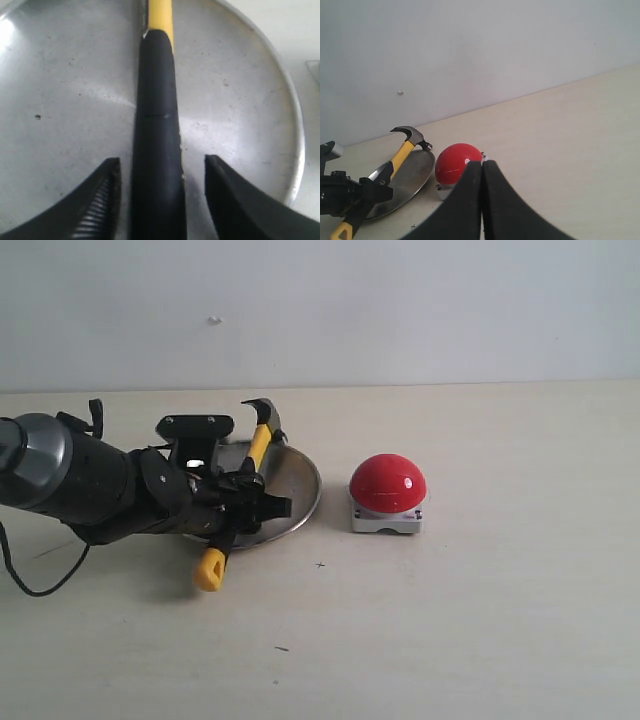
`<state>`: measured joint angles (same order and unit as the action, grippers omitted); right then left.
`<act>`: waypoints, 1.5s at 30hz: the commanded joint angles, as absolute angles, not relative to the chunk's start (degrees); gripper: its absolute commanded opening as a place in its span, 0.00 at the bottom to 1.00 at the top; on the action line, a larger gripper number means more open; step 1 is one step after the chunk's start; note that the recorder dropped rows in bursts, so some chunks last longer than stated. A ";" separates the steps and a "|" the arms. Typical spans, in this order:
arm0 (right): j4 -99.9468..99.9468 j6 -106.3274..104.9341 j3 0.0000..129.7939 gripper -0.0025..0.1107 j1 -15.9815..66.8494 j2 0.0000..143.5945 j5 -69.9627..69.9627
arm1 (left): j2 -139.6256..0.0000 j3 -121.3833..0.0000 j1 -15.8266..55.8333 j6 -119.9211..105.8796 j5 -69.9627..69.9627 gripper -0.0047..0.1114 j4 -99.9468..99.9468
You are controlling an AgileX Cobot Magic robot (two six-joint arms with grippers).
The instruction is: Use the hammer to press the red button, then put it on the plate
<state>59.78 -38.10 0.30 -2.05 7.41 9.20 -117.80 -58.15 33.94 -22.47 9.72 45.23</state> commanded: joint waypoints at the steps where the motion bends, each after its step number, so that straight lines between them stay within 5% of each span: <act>1: 59.63 -38.29 0.00 0.02 -1.95 7.15 9.37 | -117.50 -58.66 33.64 -22.04 9.24 0.55 46.13; 10: 59.63 -38.29 0.00 0.02 -1.95 7.15 9.37 | -110.52 -56.89 34.05 -22.88 12.87 0.54 47.26; 19: 59.63 -38.29 0.00 0.02 -1.95 7.15 9.37 | -93.07 -39.25 39.19 -22.88 27.59 0.04 47.26; 31: 59.63 -38.29 0.00 0.02 -1.95 7.15 9.37 | -63.95 -19.01 46.00 -25.45 33.98 0.04 45.75; 40: 59.63 -38.29 0.00 0.02 -1.95 7.15 9.37 | -42.86 -12.68 46.00 -23.23 10.21 0.04 19.18; 45: 59.63 -38.29 0.00 0.02 -1.95 7.15 9.37 | -38.57 -12.68 46.00 -23.11 9.03 0.04 18.22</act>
<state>59.78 -38.10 0.30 -2.05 7.41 9.20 -39.48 -12.83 45.67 -23.57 8.60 18.87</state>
